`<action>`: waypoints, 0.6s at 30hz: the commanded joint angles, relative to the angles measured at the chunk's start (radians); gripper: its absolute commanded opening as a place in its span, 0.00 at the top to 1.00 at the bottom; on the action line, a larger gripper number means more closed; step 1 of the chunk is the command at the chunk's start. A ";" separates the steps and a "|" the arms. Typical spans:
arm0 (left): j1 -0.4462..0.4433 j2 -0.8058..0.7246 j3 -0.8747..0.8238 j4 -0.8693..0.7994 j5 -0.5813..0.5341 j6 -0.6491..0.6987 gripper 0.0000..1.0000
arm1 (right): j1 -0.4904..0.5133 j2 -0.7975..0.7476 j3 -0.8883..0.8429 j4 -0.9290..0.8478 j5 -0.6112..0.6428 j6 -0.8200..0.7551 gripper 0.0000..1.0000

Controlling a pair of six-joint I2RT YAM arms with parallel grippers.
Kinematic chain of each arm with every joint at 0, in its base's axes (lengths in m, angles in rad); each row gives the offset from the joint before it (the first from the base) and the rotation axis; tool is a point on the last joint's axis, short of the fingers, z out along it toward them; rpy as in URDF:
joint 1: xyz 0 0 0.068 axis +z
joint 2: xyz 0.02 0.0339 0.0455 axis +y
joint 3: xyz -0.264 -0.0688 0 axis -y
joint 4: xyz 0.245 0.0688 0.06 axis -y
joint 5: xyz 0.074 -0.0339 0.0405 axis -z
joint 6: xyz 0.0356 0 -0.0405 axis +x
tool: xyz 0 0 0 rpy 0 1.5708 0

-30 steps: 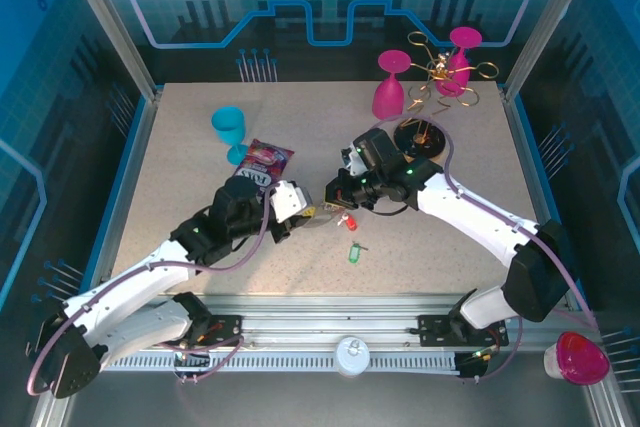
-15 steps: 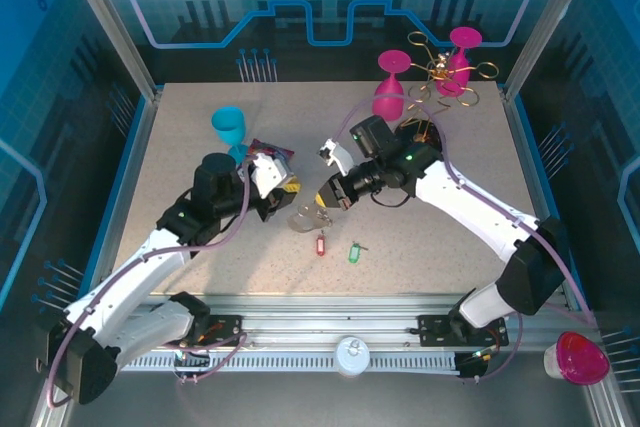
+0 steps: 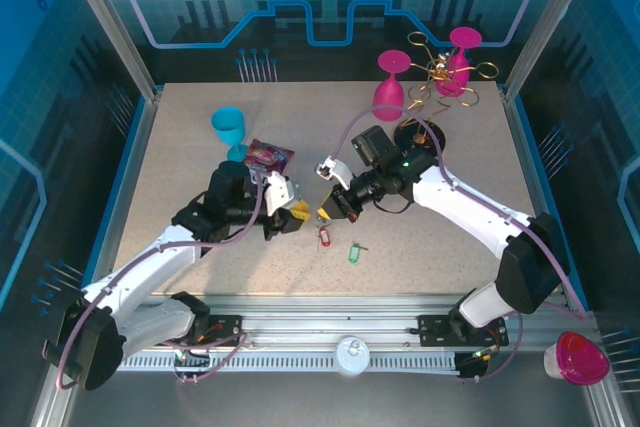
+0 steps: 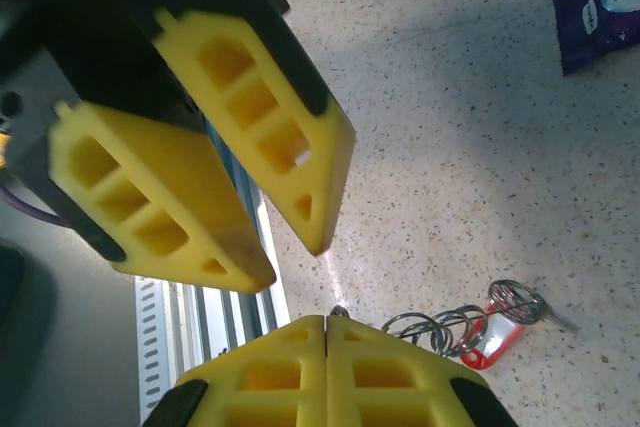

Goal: Put the keys on the keyring

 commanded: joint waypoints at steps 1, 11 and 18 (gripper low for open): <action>-0.001 0.021 -0.028 0.050 0.091 0.034 0.74 | -0.007 -0.009 -0.015 0.046 -0.072 -0.029 1.00; -0.012 0.056 -0.027 0.074 0.133 0.048 0.74 | 0.002 -0.004 -0.021 0.072 -0.113 -0.025 1.00; -0.012 0.070 -0.020 0.082 0.147 0.046 0.79 | 0.014 0.004 -0.019 0.082 -0.126 -0.023 1.00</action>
